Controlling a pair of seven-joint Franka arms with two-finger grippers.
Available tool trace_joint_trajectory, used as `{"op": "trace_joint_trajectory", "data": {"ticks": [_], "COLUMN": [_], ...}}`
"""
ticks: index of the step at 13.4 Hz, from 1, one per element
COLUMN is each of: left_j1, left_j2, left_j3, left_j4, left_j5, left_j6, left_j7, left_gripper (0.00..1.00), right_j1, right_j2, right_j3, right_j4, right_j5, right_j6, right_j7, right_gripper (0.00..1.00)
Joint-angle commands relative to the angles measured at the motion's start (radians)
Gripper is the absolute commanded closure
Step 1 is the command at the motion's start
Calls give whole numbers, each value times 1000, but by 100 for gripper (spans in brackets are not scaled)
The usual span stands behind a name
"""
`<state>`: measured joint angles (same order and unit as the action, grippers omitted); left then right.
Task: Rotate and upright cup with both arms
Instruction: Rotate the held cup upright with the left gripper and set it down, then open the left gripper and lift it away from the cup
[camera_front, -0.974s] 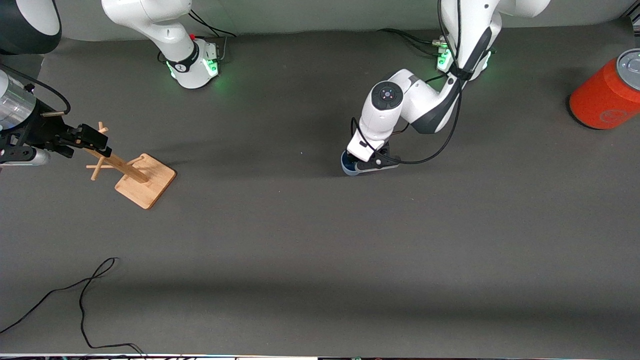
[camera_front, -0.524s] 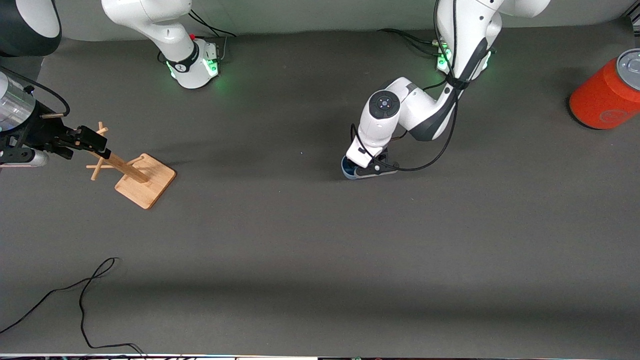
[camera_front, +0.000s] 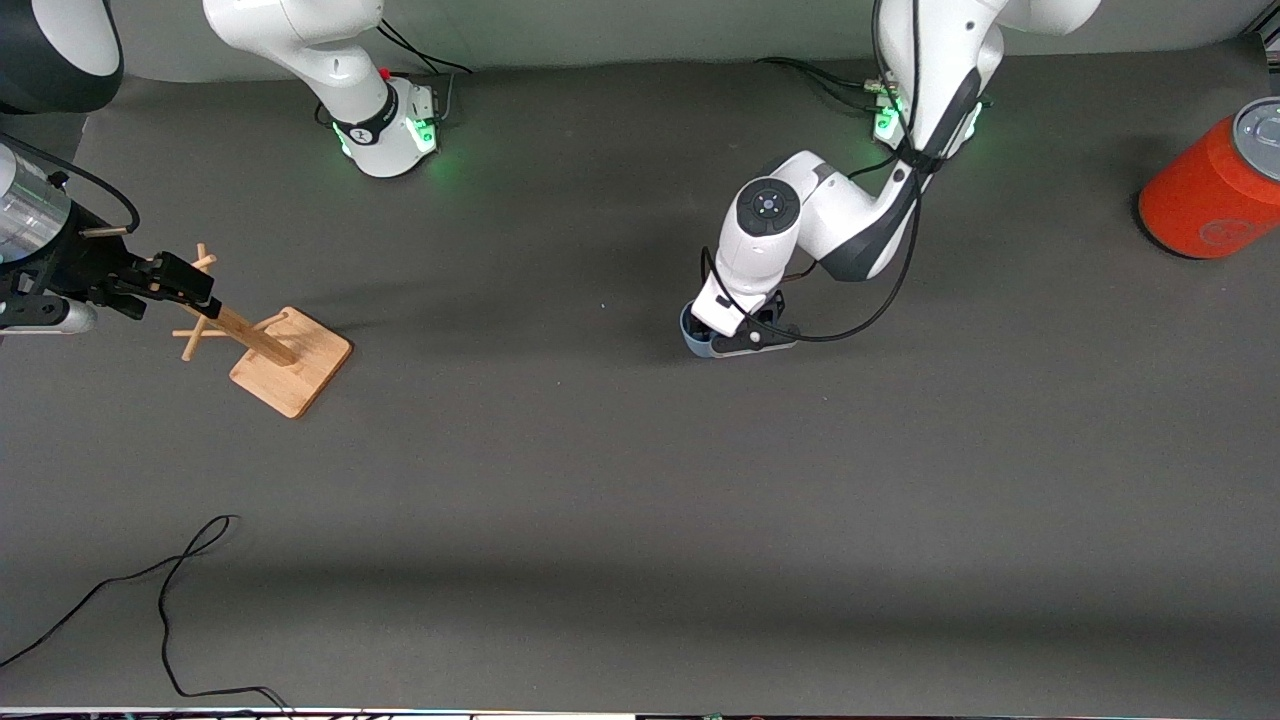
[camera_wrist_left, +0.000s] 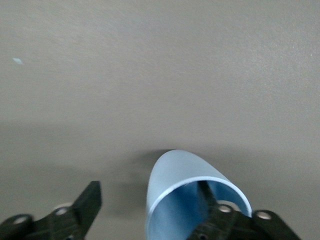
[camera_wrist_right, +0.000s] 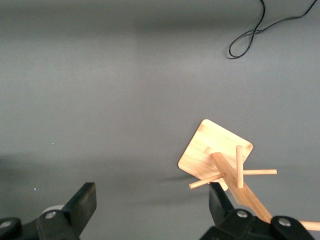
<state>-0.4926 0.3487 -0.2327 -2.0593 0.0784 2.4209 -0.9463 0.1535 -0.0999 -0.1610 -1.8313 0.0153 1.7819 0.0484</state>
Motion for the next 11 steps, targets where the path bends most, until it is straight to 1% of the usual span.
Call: {"op": "trace_joint_trajectory", "data": {"ticks": [1,3,4,5,8,10,11], "left_j1": [32,83,126,164,299,412,460], "left_j2": [-124,-189,-221,-252,-341,-370,-373], "left_j3": [-4,3,3,3,6,7,7], "left_j4": [63,140,181,208,252,293,324], "left_j5": [-43,-156,-173,-178,-186,-193,-193], "left_j6": [-222,-404,-519,-604,-787,-900,-949], "left_j7": [35,168,232,289,468,626,692], "left_gripper": [0,0,0,0,0,0,0], "right_j1": [1,1,1,1,0,0,0], "right_j2": [-21,-21,-21,-23,-27,-26,-26], "right_j3": [-2,-3,-3,-5,-3,4,5], "right_j4": [-2,0,0,0,1,29,32], "right_j5": [-47,-49,-51,-49,-49,-49,-49], "right_j6": [11,11,13,11,-13,-62,-62], "right_j7": [-13,-12,-12,-12,-22,-25,-25], "right_gripper": [0,0,0,0,0,0,0]}}
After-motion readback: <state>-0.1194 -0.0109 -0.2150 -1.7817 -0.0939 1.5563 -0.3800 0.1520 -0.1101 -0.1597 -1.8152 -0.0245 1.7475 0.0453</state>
